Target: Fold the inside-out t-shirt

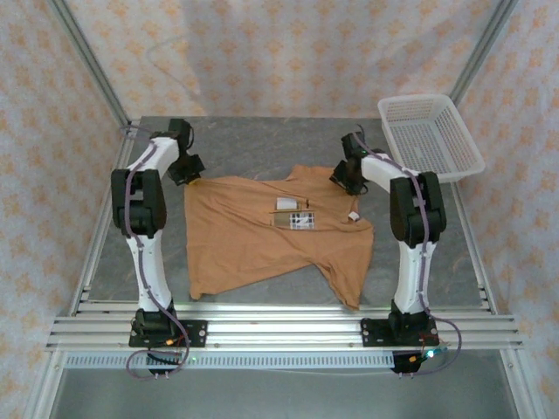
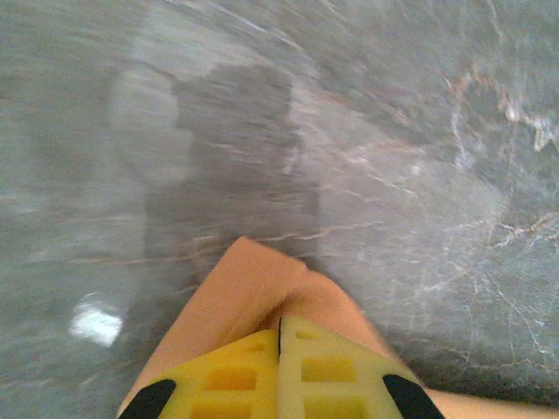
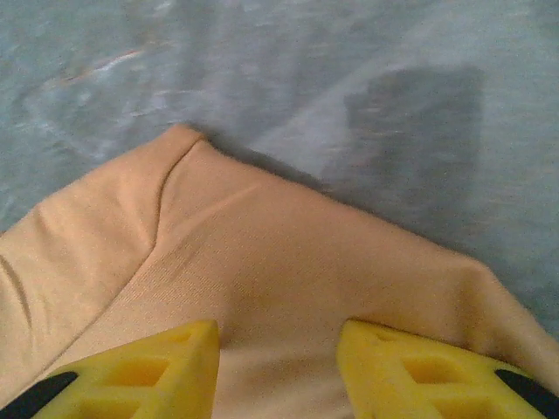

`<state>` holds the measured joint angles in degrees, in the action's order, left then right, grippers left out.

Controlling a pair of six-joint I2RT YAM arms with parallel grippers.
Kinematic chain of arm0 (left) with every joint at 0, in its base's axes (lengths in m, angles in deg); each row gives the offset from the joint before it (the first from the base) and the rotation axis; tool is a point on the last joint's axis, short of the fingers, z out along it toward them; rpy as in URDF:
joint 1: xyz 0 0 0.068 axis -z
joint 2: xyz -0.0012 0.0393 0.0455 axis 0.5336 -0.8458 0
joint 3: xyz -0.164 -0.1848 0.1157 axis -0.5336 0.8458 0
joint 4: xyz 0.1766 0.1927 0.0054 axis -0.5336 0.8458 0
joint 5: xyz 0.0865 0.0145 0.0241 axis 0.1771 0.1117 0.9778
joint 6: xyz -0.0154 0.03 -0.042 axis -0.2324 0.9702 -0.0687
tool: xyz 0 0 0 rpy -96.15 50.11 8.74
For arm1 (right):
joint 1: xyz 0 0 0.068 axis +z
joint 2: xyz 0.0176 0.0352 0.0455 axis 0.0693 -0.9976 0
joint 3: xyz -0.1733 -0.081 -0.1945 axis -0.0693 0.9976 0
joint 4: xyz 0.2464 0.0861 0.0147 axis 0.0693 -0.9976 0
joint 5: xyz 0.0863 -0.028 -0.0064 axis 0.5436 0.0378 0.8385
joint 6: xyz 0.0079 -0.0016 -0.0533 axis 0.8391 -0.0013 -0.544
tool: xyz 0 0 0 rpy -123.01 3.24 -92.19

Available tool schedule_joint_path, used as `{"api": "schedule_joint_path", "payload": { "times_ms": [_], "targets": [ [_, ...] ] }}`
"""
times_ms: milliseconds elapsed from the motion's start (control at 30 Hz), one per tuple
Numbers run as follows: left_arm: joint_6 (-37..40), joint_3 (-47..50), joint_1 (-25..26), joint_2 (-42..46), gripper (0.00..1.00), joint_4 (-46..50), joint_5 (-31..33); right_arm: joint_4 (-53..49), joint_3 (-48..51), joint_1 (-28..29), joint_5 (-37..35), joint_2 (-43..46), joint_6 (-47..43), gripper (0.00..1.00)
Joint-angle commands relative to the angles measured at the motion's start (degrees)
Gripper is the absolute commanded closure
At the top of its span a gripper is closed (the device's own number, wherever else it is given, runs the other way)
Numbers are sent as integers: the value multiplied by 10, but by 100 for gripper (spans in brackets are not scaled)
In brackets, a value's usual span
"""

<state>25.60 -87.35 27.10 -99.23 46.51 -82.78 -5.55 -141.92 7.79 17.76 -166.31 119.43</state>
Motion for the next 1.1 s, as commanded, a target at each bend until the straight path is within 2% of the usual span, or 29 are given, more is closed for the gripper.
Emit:
{"api": "schedule_joint_path", "payload": {
  "times_ms": [0, 167, 367, 467, 633, 800, 900, 1067],
  "targets": [
    [-25, 21, -20, 73, 100, -34, 20, -55, 82, -16, -65, 32, 19, 56],
    [-30, 42, -20, 76, 100, -49, -12, -55, 111, -7, -52, 87, 10, 56],
    [-26, 37, -4, 50, 100, -49, -35, -88, -23, 8, -2, 78, -56, 55],
    [-21, 37, 1, 43, 100, -46, -37, -107, -101, 12, -21, 34, -101, 54],
    [-20, 52, 4, 40, 100, -54, -43, -188, -261, 16, -32, -93, -154, 53],
    [-20, 55, 7, 38, 100, -57, -45, -278, -420, 50, -58, -204, -204, 50],
    [-20, 55, 8, 39, 100, -57, -45, -301, -448, 70, -64, -229, -218, 49],
    [-19, 56, 10, 41, 100, -56, -50, -290, -424, 88, -85, -235, -219, 51]
  ]
}}
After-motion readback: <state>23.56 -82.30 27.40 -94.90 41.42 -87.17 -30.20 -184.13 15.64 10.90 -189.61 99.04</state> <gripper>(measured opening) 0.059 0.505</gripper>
